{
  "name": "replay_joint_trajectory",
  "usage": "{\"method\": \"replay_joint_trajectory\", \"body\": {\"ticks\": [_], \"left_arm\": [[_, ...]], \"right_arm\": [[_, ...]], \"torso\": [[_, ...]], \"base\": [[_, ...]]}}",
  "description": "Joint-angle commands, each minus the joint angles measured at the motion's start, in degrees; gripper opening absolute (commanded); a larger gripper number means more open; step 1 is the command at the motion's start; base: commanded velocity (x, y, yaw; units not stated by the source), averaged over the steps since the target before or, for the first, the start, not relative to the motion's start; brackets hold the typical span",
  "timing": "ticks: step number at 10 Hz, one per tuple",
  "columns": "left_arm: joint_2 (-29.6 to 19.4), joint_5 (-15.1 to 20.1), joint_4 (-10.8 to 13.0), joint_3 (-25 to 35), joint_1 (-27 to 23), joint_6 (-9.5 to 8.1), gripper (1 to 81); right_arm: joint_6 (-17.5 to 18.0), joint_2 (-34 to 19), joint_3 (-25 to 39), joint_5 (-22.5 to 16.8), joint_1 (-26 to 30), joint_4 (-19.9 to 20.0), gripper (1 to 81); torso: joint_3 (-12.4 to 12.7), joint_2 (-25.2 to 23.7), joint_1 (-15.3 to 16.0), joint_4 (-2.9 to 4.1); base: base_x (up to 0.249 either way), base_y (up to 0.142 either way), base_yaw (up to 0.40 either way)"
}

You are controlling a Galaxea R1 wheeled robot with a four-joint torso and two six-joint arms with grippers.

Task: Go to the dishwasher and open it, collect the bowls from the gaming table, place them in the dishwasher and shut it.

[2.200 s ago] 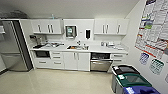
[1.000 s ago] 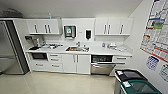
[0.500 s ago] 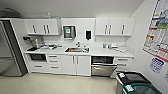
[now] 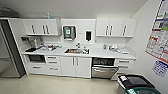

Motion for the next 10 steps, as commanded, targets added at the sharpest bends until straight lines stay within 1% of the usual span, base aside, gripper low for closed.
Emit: {"method": "replay_joint_trajectory", "body": {"ticks": [1, 10], "left_arm": [[-1.08, 1.6, -0.18, 0.21, -2.67, -0.09, 1.0], [-1.17, 1.6, -0.18, 0.48, -2.67, -0.09, 1.0]], "right_arm": [[-0.18, -0.42, 0.1, -1.83, 3.05, -0.27, 1.0], [-0.18, -0.42, -0.16, -1.83, 2.96, -0.27, 1.0]], "torso": [[-0.02, 0.0, 0.0, 0.0], [-0.02, 0.0, -0.06, 0.0]], "base": [[0.143, 0.0, 0.0], [0.143, 0.0, 0.0]]}}
